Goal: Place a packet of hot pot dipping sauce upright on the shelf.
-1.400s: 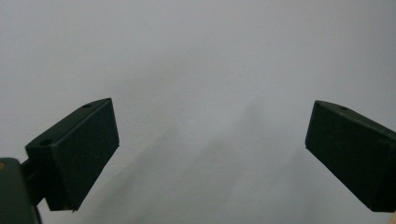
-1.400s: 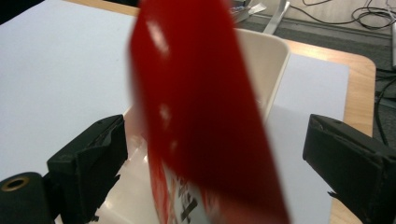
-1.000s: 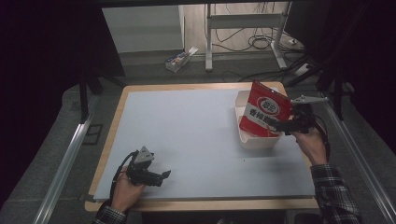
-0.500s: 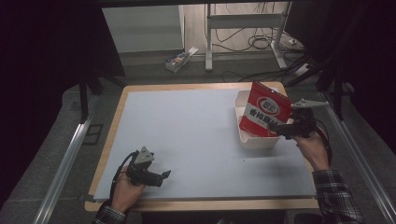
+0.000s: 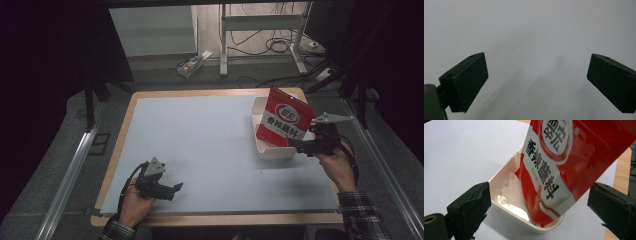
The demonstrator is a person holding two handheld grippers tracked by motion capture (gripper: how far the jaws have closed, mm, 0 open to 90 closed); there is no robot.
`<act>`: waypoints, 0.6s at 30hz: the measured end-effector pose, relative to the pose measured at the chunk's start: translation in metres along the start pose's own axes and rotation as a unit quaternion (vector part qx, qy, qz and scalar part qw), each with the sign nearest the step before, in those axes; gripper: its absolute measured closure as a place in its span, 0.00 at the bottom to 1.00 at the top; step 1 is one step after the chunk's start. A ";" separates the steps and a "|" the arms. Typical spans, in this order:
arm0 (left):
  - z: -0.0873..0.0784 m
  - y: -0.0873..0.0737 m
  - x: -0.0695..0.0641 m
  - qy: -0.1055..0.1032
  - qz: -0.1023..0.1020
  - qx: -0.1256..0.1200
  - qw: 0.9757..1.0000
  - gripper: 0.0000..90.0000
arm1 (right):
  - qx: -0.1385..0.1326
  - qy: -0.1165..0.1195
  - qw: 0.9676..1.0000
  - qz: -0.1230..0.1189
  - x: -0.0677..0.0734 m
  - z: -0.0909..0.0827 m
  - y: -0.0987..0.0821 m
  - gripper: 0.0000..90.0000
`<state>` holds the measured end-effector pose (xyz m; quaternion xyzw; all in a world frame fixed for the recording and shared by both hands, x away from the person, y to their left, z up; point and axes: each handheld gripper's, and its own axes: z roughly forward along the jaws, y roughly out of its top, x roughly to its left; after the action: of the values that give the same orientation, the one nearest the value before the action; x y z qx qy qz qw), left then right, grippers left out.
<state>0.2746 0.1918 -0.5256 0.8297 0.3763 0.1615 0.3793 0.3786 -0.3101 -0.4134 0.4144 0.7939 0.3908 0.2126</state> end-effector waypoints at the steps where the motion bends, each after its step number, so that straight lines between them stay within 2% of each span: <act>1: 0.000 0.000 0.000 0.000 0.000 0.000 1.000 0.04 | 0.000 0.000 1.000 0.000 0.000 -0.001 -0.001 0.05; 18: 0.000 0.000 -0.001 0.005 0.005 0.002 1.000 0.04 | 0.000 0.004 1.000 -0.004 0.013 -0.013 -0.015 0.05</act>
<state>0.2744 0.1912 -0.5257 0.8315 0.3743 0.1669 0.3751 0.3552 -0.3106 -0.4171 0.4100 0.7963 0.3915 0.2109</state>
